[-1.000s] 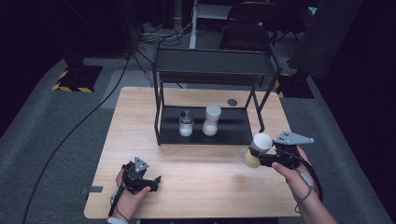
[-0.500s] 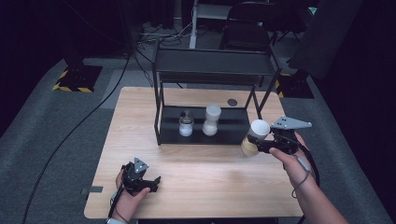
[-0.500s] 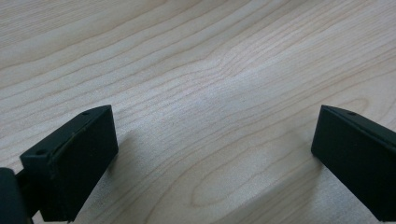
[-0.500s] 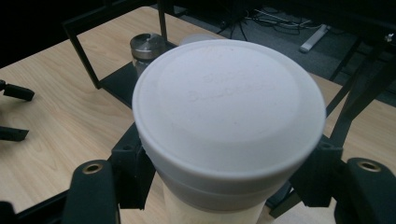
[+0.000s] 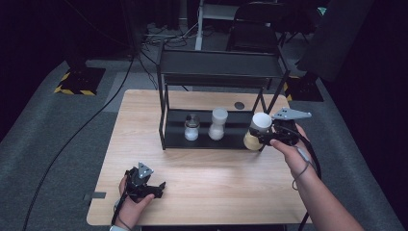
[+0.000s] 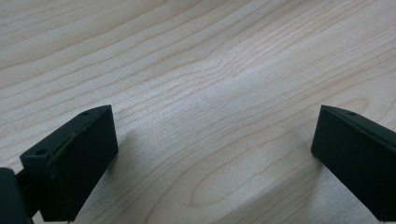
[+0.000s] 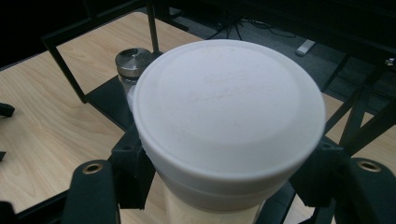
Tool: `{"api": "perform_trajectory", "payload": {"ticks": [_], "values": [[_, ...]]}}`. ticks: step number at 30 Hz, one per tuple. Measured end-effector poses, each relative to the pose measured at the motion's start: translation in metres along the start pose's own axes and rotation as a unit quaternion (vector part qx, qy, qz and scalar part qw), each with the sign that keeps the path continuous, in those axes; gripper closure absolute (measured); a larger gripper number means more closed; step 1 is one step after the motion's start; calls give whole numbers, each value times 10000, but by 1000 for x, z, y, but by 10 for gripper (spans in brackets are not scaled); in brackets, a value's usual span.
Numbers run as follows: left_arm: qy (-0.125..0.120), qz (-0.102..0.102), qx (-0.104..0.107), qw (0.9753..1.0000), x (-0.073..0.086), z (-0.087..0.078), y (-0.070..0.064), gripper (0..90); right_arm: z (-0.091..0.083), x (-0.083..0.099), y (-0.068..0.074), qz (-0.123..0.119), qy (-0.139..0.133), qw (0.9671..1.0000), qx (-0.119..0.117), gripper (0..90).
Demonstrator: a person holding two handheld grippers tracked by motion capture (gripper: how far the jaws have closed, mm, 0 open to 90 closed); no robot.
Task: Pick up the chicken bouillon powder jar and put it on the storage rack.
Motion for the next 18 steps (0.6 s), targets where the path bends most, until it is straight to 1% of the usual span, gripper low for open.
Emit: {"api": "perform_trajectory", "payload": {"ticks": [11, 18], "values": [[1, 1, 0, 10000, 0, 0, 0, 6, 26, -10, -4, -23, 51, 9999, 112, 348], [0, 3, 4, 10000, 0, 0, 0, 5, 48, -11, -7, 49, 166, 9998, 138, 347]]}}
Point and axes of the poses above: each handheld gripper's, and its own axes: z roughly forward along the jaws, x roughly out of its underside, y roughly to its left, the point moved 5 cm from there along z, roughly forward along the jaws, and after that the axes turned 6 degrees about y, right-handed, at the moved point
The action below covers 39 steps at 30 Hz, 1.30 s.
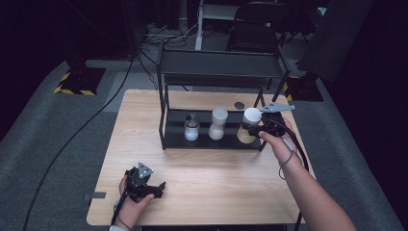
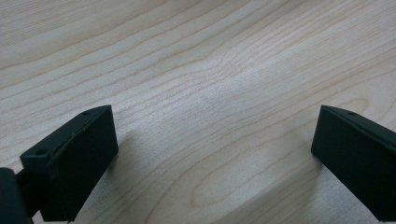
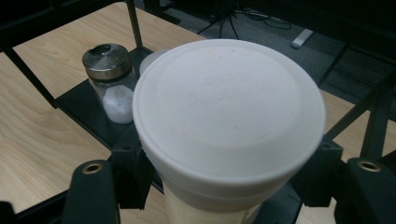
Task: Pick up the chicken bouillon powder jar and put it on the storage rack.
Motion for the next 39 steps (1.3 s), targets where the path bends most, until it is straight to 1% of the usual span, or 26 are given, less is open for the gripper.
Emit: {"api": "perform_trajectory", "payload": {"ticks": [7, 13, 26, 39], "values": [[10, 15, 2, 10000, 0, 0, 0, 6, 20, -3, -3, 85, 111, 9999, 55, 347], [9, 14, 3, 10000, 0, 0, 0, 5, 37, -4, -5, 79, 237, 9996, 100, 347], [8, 10, 2, 10000, 0, 0, 0, 6, 60, -4, -10, 146, 415, 9988, 192, 347], [10, 11, 2, 10000, 0, 0, 0, 6, 77, -2, -13, 164, 592, 9980, 142, 347]]}}
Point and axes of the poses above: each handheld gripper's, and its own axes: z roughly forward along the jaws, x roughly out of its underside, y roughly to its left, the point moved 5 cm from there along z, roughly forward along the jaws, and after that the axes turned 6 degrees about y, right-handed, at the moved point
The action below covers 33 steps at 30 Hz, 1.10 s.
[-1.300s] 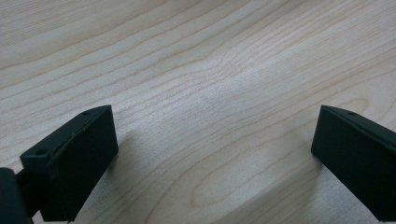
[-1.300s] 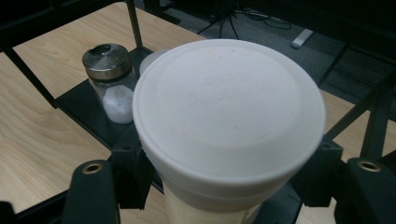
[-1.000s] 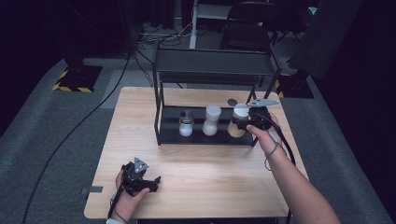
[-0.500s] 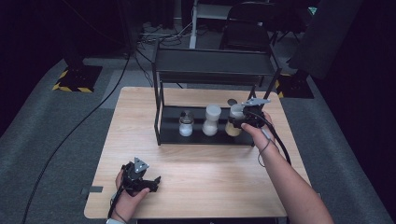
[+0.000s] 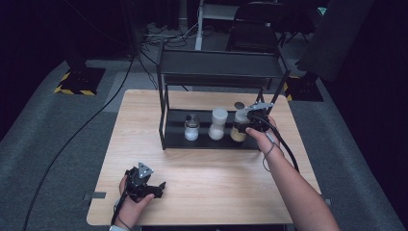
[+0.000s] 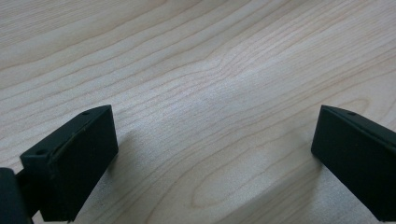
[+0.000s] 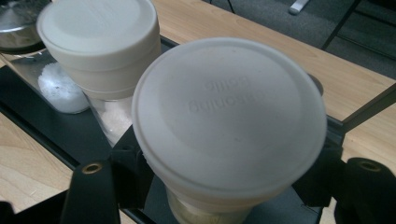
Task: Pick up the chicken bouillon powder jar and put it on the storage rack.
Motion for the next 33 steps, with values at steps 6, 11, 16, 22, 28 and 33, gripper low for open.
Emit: {"api": "perform_trajectory", "payload": {"ticks": [6, 11, 16, 22, 28, 33], "values": [[-1, 0, 1, 10000, 0, 0, 0, 5, 6, 2, -3, 87, 24, 10000, -17, 346], [-1, 1, 2, 10000, 0, 0, 0, 5, 10, 6, -8, 217, 29, 9997, -80, 346], [-7, -8, 5, 10000, 0, 0, 0, 5, 11, 6, -8, 205, 32, 9998, -72, 346], [-4, 2, 2, 10000, 0, 0, 0, 5, 11, 7, -9, 175, 27, 9998, -70, 339], [-3, 2, 1, 10000, 0, 0, 0, 6, -2, 8, -10, 258, -301, 9992, -104, 156], [-3, 3, 4, 10000, 0, 0, 0, 5, -19, 8, -10, 216, -288, 9993, -102, 91]]}}
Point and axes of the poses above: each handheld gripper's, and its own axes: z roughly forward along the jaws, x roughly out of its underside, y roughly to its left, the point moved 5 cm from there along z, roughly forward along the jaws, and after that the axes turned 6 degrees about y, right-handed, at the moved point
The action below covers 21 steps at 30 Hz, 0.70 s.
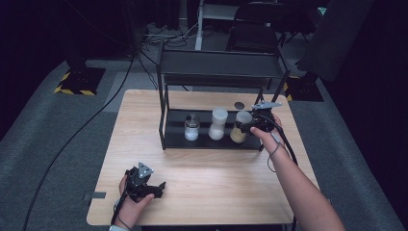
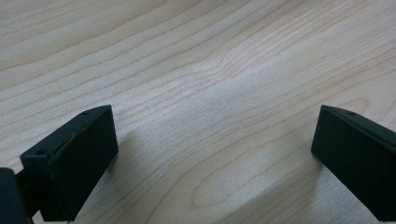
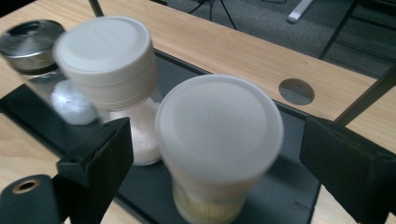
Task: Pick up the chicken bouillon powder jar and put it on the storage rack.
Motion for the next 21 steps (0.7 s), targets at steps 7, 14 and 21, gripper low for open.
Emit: {"api": "perform_trajectory", "payload": {"ticks": [7, 14, 21], "values": [[-10, -7, 18, 10000, -2, 2, 1, 5, -33, 8, 6, -148, -73, 9999, -38, 69], [-12, 15, 39, 10000, -2, 2, 2, 6, -58, 18, 9, -260, -127, 9995, -122, 61], [-15, 35, 53, 10000, -2, 2, 2, 5, -76, 32, 10, -186, -292, 9989, -315, 54]]}}
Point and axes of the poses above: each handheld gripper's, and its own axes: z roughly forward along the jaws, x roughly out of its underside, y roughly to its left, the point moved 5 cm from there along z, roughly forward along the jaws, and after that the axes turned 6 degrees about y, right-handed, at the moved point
